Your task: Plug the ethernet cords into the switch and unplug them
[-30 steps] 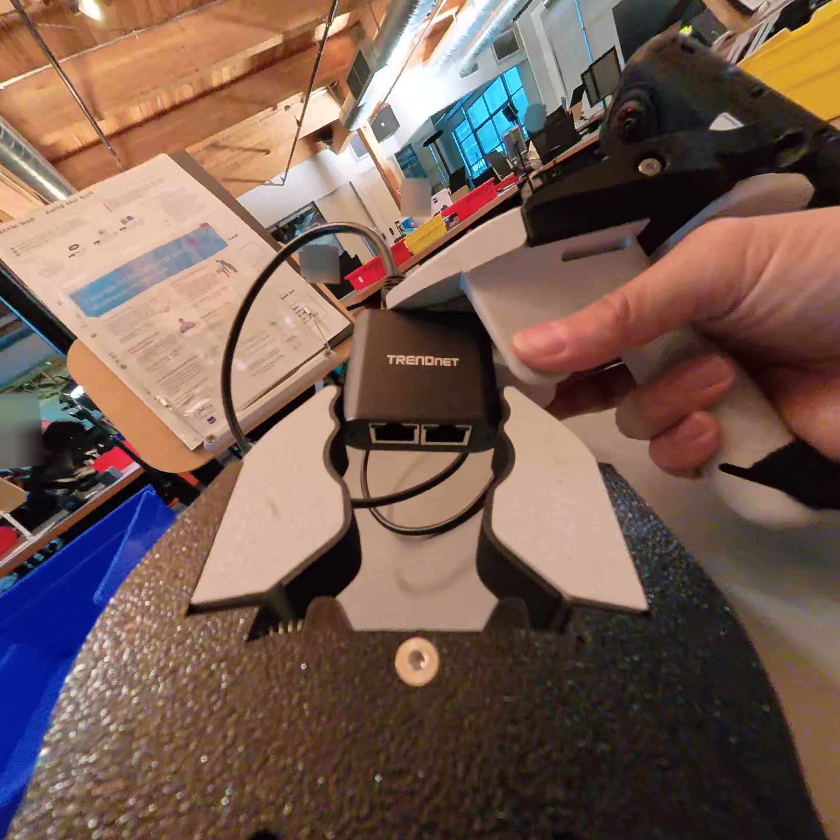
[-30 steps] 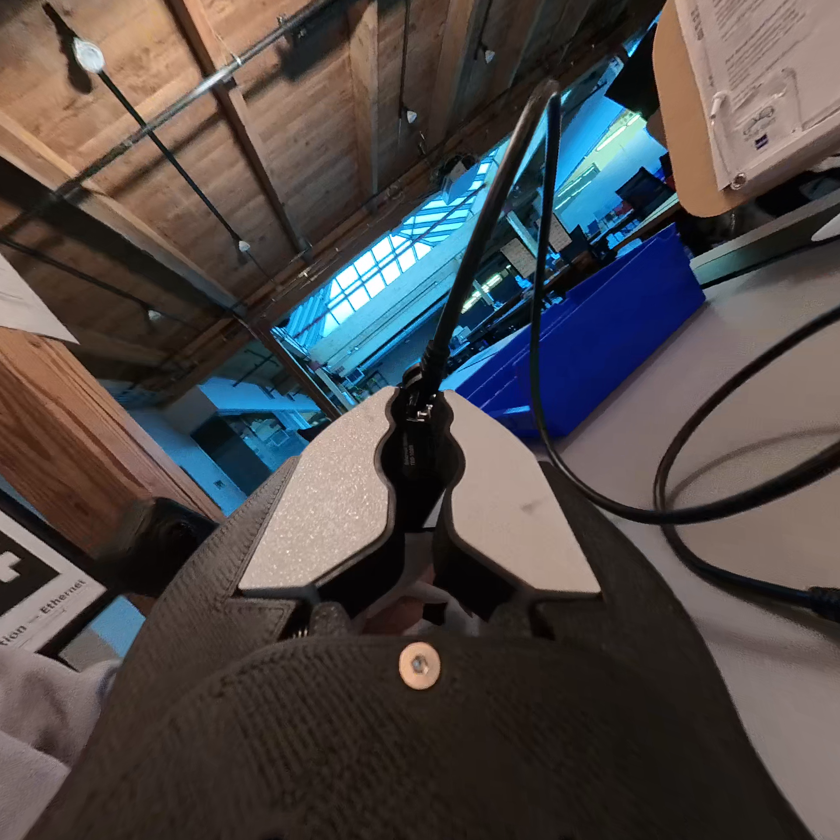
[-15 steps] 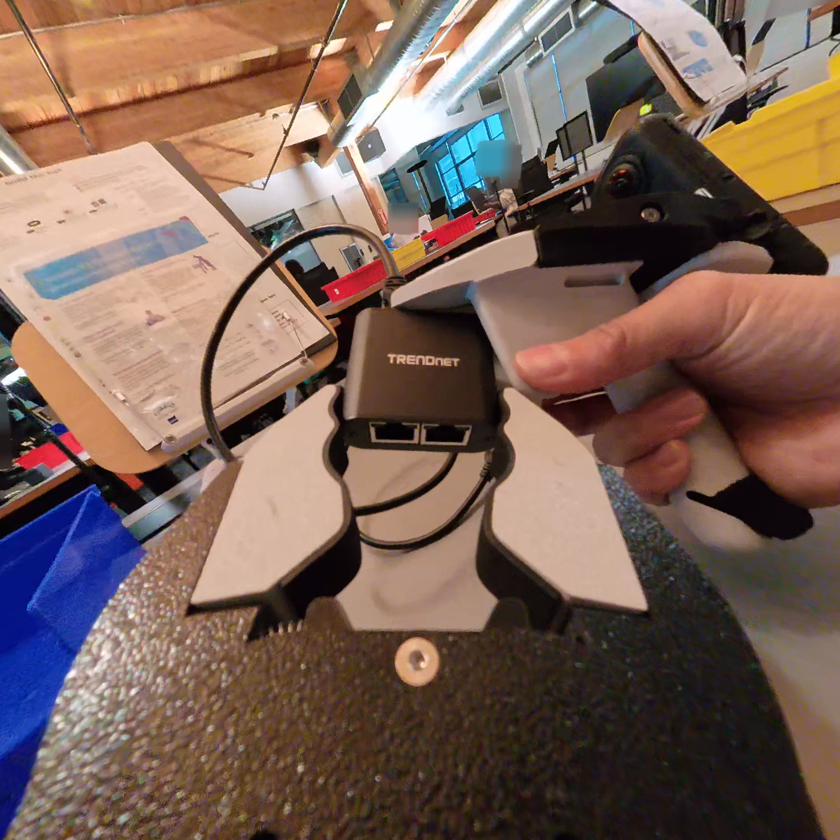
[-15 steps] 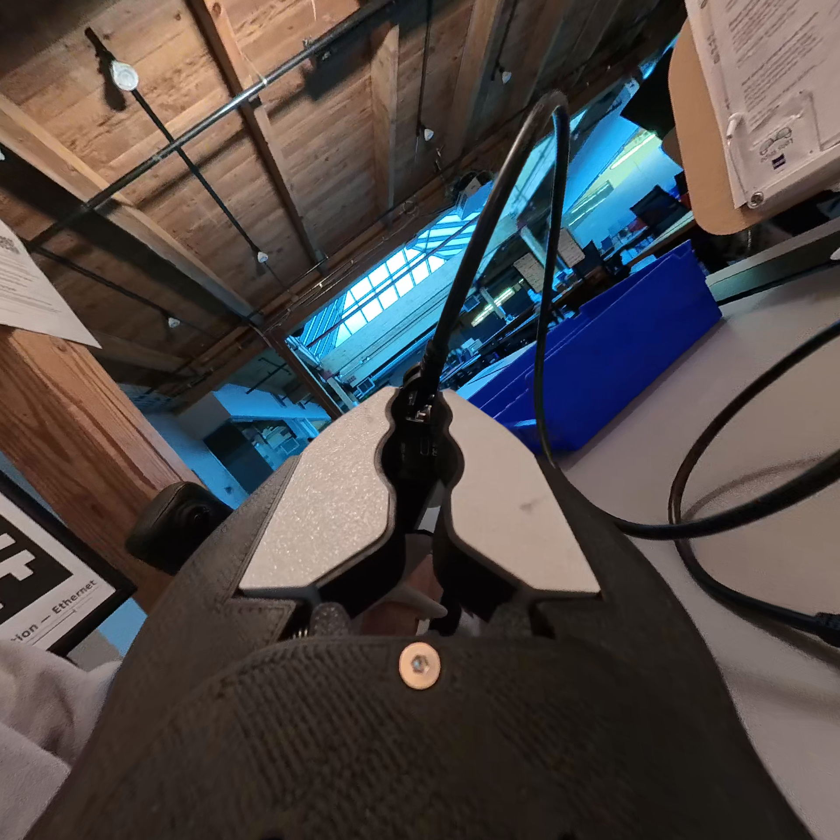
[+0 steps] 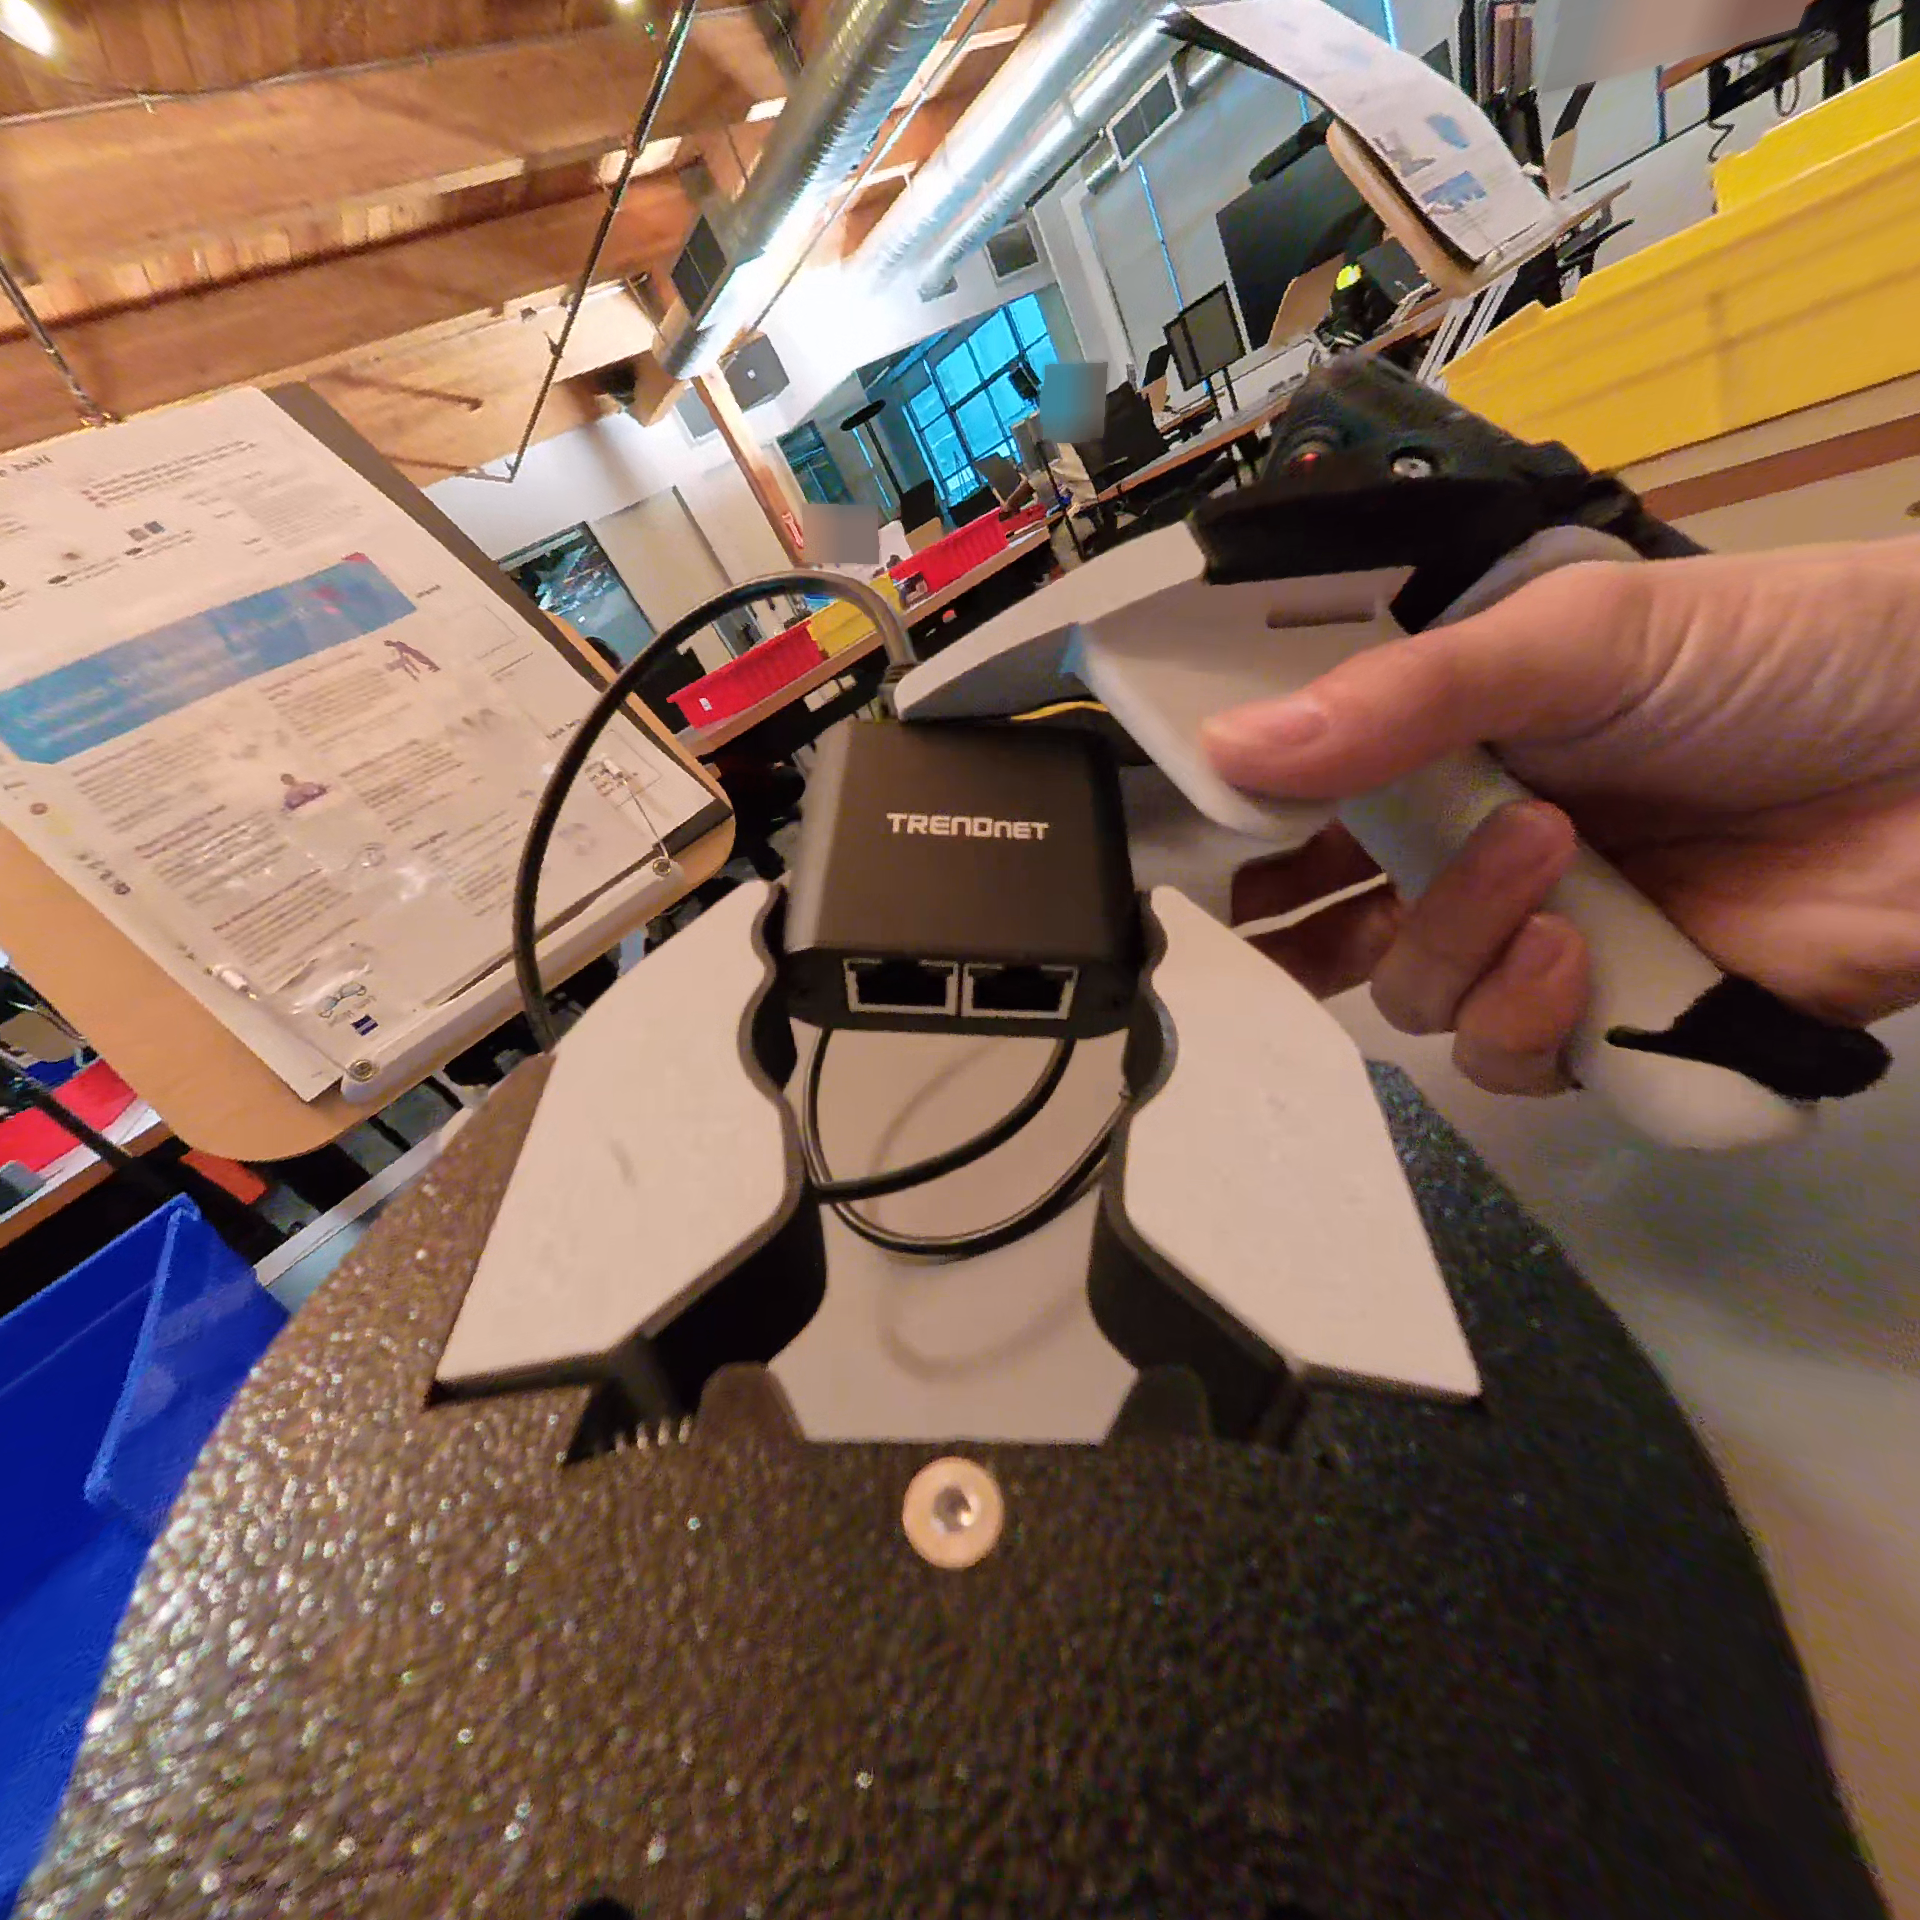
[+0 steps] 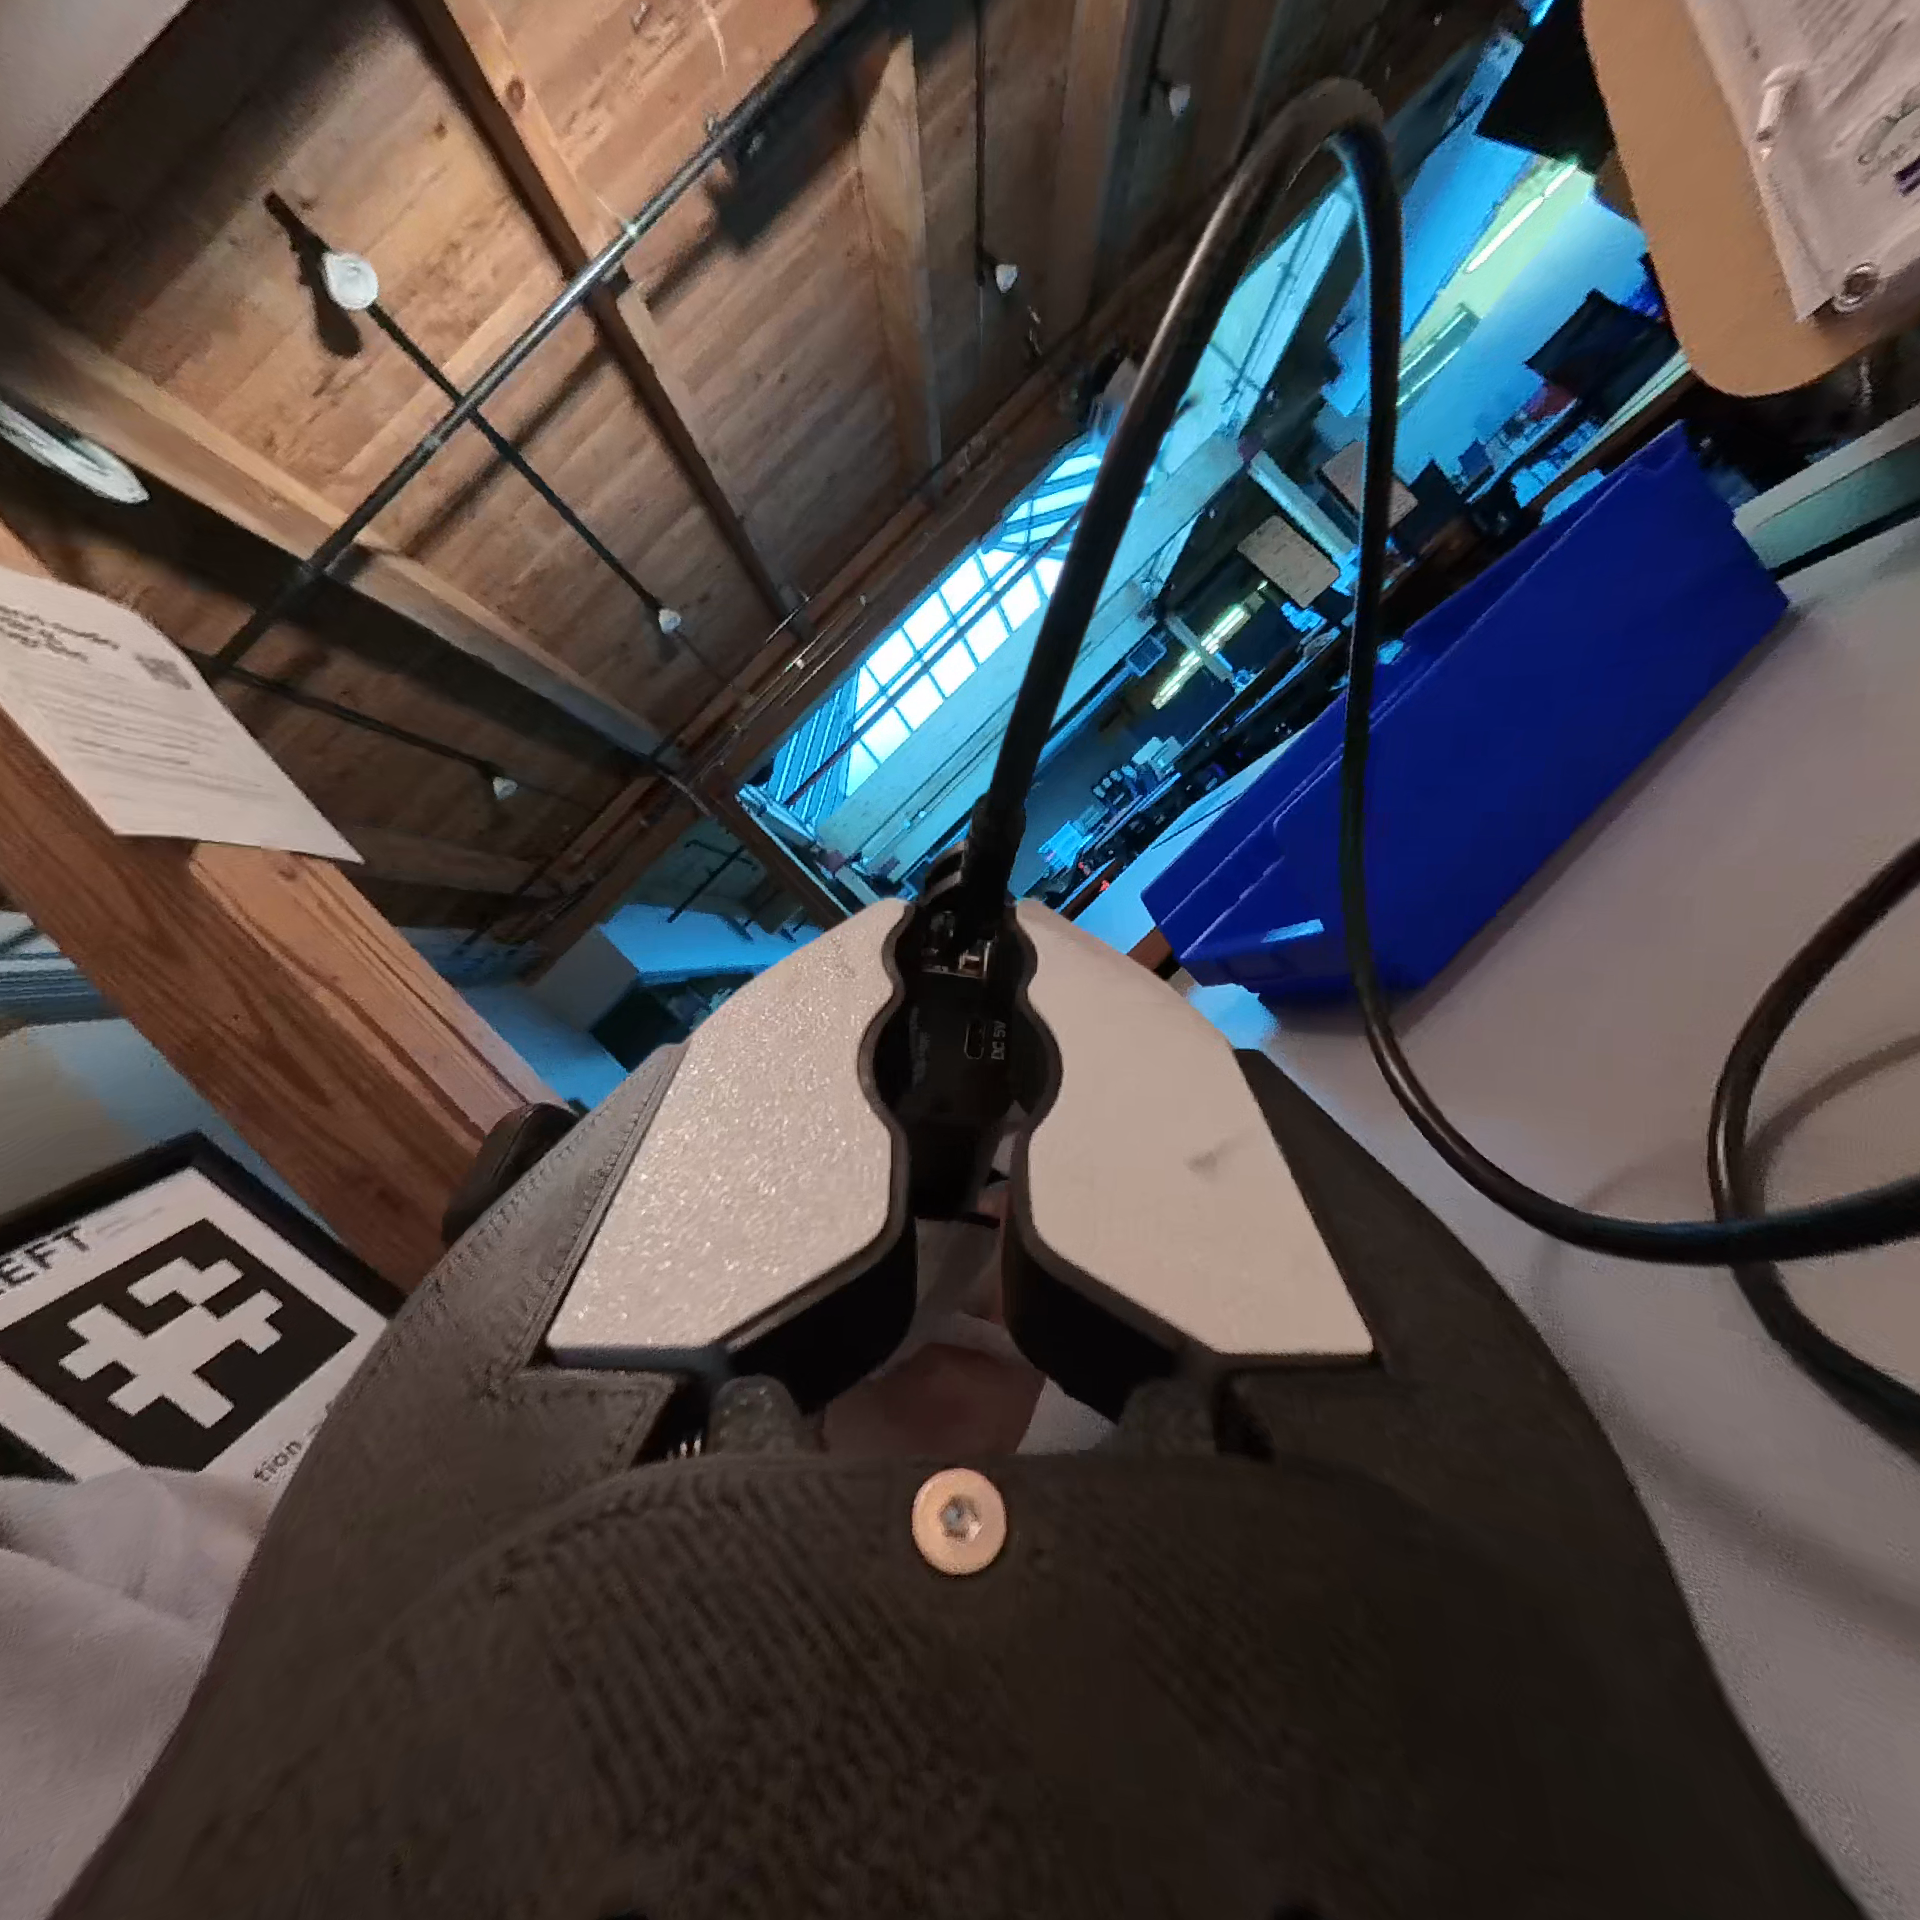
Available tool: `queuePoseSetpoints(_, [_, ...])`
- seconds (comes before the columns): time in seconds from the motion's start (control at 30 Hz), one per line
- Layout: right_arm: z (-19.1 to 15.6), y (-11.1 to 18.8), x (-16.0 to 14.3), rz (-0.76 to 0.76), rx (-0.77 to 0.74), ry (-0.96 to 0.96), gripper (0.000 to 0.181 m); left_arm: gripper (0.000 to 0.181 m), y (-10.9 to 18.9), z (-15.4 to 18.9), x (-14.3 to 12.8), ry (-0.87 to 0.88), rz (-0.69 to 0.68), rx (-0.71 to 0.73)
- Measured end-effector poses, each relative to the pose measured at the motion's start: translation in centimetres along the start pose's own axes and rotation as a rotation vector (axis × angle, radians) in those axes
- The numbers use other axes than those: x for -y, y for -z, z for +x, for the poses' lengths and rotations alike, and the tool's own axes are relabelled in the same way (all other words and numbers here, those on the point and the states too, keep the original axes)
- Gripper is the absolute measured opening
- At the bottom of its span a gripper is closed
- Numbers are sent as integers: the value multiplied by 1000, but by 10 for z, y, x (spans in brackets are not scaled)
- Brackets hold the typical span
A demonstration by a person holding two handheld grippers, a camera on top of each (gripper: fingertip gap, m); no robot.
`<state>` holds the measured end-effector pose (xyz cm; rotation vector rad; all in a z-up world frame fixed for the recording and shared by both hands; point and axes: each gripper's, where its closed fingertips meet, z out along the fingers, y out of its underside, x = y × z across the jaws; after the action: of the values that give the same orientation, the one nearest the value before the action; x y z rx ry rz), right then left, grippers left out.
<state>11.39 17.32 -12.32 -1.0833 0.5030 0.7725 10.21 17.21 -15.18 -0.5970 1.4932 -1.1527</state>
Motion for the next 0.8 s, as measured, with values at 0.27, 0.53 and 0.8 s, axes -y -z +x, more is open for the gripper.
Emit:
queuePoseSetpoints(0.27, [-3,1,6,8,-44,24,14,61,2,-2,4,6,22,6])
queuePoseSetpoints(0.53, [-3,1,5,32,-8,-77,13,61,2,-2,3,6,20,10])
queuePoseSetpoints(0.8, [-3,-1,1,26,-4,-67,13,61,0,1,3,11,15,2])
